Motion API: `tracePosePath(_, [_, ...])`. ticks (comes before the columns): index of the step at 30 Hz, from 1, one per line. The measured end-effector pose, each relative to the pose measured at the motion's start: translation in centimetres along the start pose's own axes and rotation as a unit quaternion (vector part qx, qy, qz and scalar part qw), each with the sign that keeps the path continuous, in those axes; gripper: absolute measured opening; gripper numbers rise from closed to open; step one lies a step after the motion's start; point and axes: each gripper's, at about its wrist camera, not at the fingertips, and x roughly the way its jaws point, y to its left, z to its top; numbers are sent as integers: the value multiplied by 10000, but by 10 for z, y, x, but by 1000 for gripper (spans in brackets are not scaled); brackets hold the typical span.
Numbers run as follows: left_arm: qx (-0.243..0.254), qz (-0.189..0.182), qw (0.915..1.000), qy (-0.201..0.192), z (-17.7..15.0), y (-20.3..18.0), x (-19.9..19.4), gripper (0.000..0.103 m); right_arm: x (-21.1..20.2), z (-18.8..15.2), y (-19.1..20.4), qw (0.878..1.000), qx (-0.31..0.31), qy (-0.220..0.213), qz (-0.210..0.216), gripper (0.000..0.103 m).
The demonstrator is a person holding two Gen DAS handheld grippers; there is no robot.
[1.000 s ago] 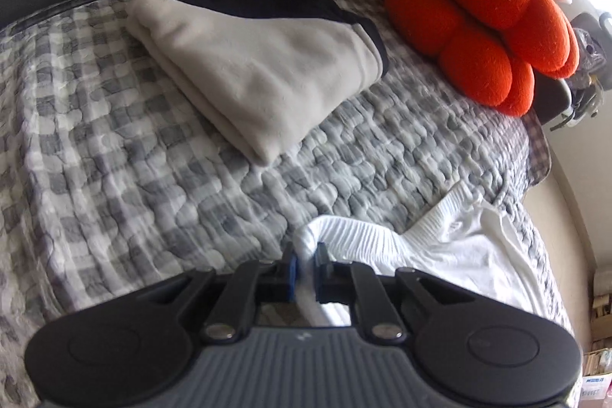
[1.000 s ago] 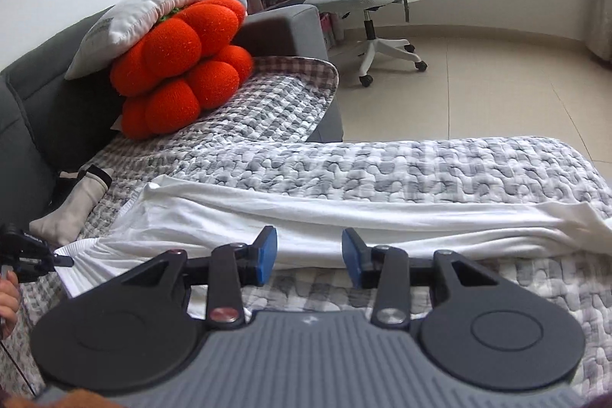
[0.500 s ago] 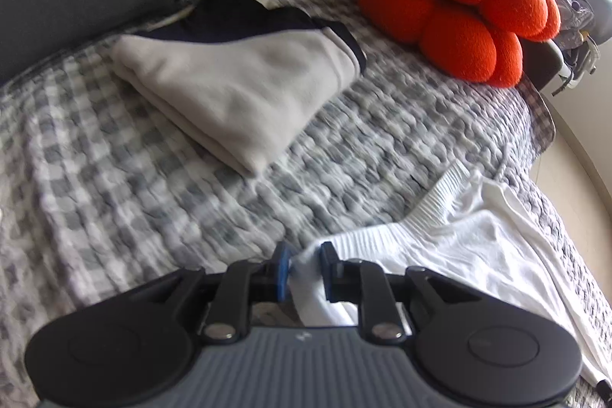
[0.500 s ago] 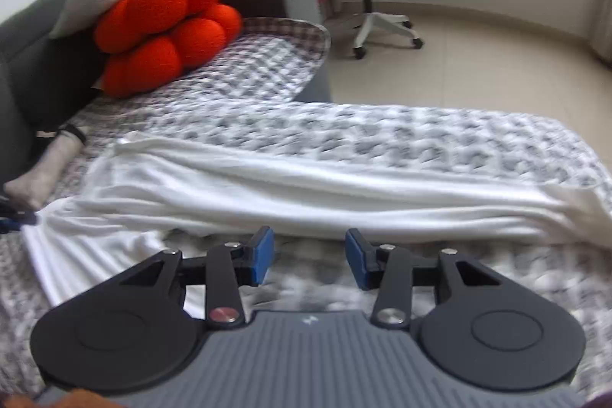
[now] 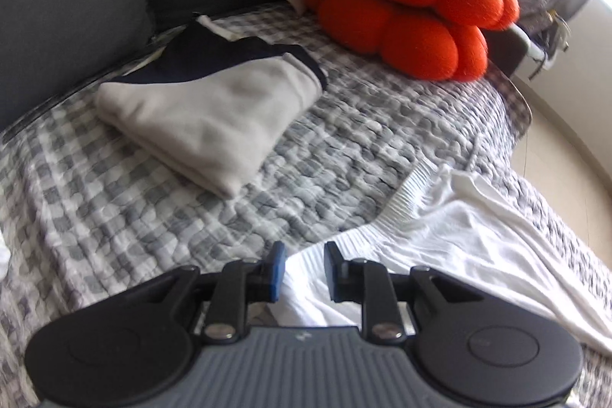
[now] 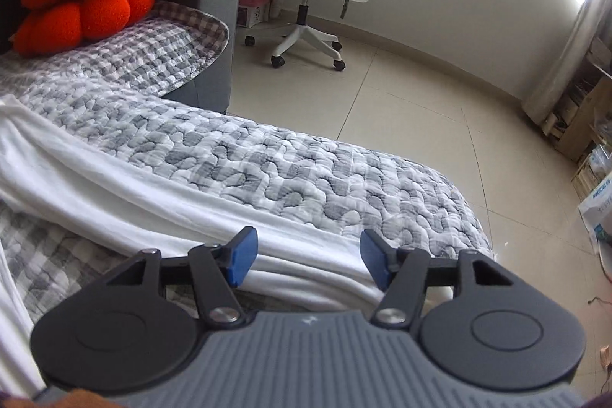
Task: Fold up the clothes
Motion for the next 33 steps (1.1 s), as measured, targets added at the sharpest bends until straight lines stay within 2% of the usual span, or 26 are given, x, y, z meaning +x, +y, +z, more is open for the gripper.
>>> tracePosePath(3, [153, -37, 9999, -8, -2, -8, 1, 22, 6, -2, 10, 9994, -327, 20, 109, 63])
tracePosePath(4, [206, -25, 9998, -16, -3, -11, 2, 23, 6, -1, 12, 9990, -433, 4, 137, 58])
tracePosePath(5, [259, -14, 9997, -25, -4, -14, 2, 23, 7, 0, 15, 9984, -539, -12, 164, 37])
tracePosePath(6, [299, -6, 9995, -21, -5, -15, 3, 24, 8, 1, 16, 9982, -589, -24, 144, 23])
tracePosePath(7, [330, 5, 9995, -20, -6, -17, 3, 24, 9, 3, 18, 9980, -625, -36, 111, 1])
tracePosePath(15, [425, 37, 9990, -118, -10, -25, 1, 24, 10, 25, 17, 9956, -620, -526, -462, 2])
tracePosePath(19, [519, 84, 9986, -52, -14, -34, 4, 26, 23, 27, 18, 9932, -672, -577, -758, 1])
tracePosePath(22, [543, -34, 9985, -49, -17, -42, 3, 29, 32, 29, 21, 9912, -745, -601, -916, 1])
tracePosePath(25, [620, -92, 9980, -74, -19, -50, 2, 33, 42, 34, 21, 9869, -828, -591, -1250, 0])
tracePosePath(31, [779, -57, 9969, -93, -22, -58, 5, 35, 45, 33, 0, 9939, -491, -359, -924, 0])
tracePosePath(33, [732, -62, 9973, -81, -21, -57, 6, 36, 37, 34, -12, 9960, -261, -346, -782, 13])
